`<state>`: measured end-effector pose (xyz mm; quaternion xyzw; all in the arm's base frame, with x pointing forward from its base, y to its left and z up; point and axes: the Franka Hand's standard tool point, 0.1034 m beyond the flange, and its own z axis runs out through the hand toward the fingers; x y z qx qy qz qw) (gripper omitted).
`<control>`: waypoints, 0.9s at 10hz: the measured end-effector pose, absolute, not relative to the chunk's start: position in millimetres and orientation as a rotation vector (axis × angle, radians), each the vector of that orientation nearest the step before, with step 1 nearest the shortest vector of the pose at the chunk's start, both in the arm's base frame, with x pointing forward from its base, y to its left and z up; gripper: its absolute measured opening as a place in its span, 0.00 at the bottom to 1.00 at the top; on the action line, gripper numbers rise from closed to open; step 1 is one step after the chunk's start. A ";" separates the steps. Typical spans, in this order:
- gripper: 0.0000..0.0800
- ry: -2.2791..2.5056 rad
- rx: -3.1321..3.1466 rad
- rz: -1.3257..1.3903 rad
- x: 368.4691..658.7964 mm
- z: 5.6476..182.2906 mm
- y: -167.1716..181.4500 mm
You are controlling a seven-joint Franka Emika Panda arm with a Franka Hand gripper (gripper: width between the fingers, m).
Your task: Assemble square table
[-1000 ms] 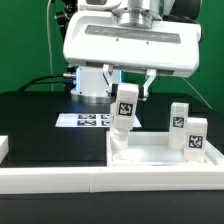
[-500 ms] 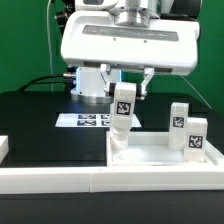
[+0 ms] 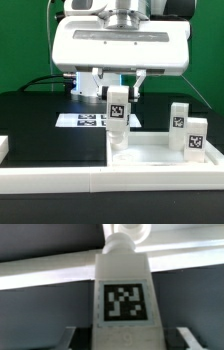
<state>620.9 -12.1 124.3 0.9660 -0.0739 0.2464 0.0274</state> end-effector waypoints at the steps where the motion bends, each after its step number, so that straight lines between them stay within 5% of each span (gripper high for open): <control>1: 0.36 -0.228 2.982 0.761 620.8 123.9 -12.2; 9: 0.36 -0.192 2.907 0.944 624.8 111.0 0.8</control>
Offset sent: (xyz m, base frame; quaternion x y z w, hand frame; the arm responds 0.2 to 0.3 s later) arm -0.0024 0.0201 -0.0060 0.0136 0.0784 0.0366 0.9962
